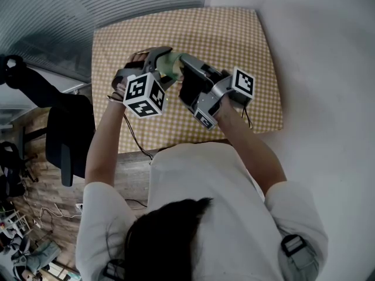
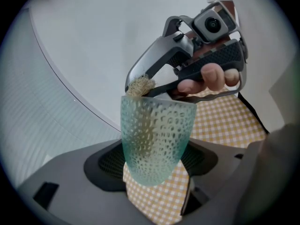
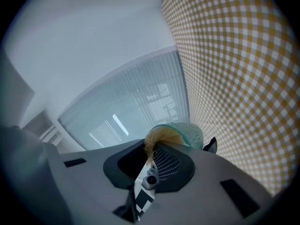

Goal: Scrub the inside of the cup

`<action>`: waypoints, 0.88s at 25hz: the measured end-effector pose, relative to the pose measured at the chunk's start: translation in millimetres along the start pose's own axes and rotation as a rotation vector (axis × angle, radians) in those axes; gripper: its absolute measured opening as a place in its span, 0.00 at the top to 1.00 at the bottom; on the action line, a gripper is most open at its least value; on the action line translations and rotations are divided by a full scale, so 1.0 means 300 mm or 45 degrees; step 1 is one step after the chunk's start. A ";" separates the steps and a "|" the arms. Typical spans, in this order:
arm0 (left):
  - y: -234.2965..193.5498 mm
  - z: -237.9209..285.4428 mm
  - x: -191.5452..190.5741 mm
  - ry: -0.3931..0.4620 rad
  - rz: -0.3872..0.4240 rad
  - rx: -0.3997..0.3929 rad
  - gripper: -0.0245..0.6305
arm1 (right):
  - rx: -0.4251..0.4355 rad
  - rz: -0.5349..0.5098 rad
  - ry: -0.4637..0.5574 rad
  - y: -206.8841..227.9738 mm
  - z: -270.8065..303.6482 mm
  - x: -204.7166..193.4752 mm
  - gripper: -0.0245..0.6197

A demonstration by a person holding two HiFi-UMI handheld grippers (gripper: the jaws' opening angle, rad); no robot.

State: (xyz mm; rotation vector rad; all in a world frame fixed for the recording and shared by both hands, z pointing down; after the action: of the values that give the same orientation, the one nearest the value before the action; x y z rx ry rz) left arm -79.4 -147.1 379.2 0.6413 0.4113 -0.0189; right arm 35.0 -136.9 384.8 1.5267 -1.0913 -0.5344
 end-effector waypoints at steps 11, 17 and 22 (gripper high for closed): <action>-0.001 0.015 0.010 0.004 -0.056 -0.012 0.43 | 0.015 -0.020 0.115 -0.007 -0.021 0.002 0.88; -0.003 0.018 0.006 0.013 -0.123 -0.025 0.43 | 0.032 -0.043 0.141 -0.015 -0.022 0.005 0.88; -0.001 0.037 -0.004 0.024 -0.204 -0.073 0.43 | 0.027 -0.127 0.116 -0.013 -0.027 0.020 0.88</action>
State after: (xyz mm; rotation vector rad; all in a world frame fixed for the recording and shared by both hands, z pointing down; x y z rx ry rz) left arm -76.5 -154.0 387.5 0.5510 0.4788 -0.1527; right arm 45.8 -138.0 384.6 1.6152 -0.9572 -0.5173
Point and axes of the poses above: the fingertips, and each gripper's own axes: z forward along the fingers, y to its right, x out of its top, the point moved 8 cm from there along -z, backward along the fingers, and after that the axes turned 9 degrees about -y, right-handed, at the moved point
